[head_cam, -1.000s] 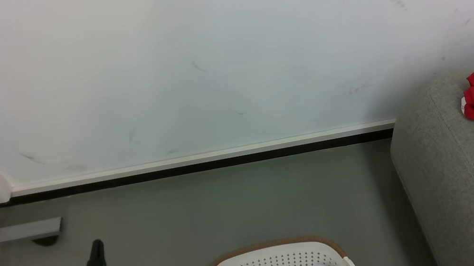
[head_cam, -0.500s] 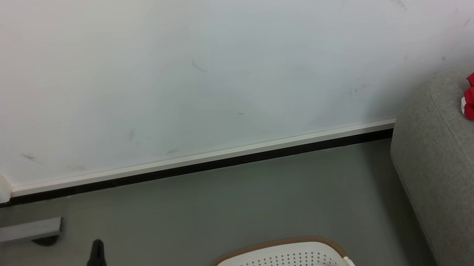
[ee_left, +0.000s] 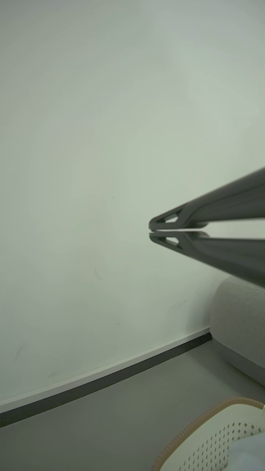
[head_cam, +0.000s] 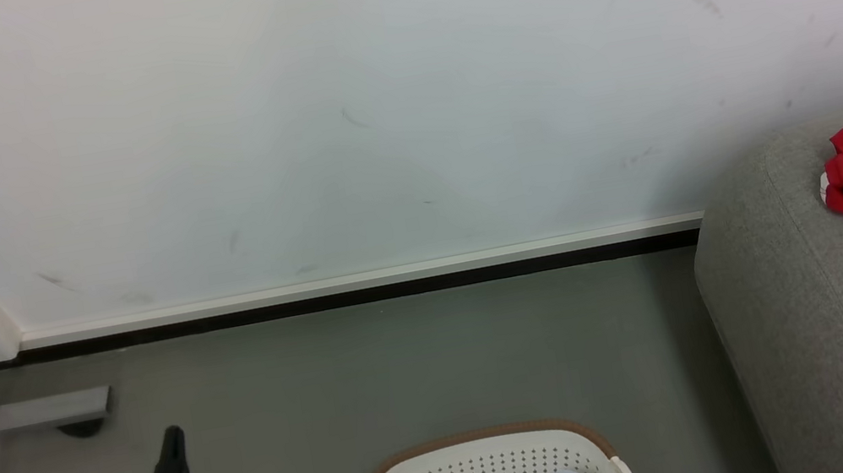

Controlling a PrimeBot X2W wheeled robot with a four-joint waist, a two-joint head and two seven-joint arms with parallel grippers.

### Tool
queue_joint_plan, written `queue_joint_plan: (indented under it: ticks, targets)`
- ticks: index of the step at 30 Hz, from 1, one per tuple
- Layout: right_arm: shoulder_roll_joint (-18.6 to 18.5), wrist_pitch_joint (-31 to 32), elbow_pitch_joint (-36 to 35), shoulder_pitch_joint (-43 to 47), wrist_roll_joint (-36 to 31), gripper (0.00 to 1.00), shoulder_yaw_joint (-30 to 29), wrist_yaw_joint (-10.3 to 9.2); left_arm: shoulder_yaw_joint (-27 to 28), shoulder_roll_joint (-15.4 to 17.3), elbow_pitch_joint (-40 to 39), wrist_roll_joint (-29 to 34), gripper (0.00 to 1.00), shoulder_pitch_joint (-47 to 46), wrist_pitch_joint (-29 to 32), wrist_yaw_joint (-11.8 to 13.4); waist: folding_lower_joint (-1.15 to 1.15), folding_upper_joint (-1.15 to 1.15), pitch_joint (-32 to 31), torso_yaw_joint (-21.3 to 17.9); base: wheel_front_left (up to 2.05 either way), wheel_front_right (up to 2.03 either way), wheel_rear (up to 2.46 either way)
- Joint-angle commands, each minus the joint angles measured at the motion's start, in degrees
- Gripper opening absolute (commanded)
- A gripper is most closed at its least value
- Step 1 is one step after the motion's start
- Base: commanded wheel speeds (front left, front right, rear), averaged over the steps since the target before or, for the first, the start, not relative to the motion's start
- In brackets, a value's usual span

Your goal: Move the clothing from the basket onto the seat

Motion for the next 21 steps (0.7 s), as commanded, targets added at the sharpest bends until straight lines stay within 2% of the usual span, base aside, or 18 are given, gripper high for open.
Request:
queue_joint_plan:
  ticks: [1, 21]
  targets:
    - [-0.42, 0.16, -0.23, -0.71, 0.10, 0.00, -0.18, -0.13, 0.15, 0.11, -0.15, -0.76, 0.00, -0.41, 0.22, -0.37, 0.00, 0.00, 0.00, 0.00, 0.00, 0.00, 0.00]
    - [-0.41, 0.16, -0.23, -0.71, 0.10, 0.00, -0.18, -0.13, 0.14, 0.11, -0.16, -0.77, 0.00, -0.41, 0.22, -0.37, 0.00, 0.00, 0.00, 0.00, 0.00, 0.00, 0.00]
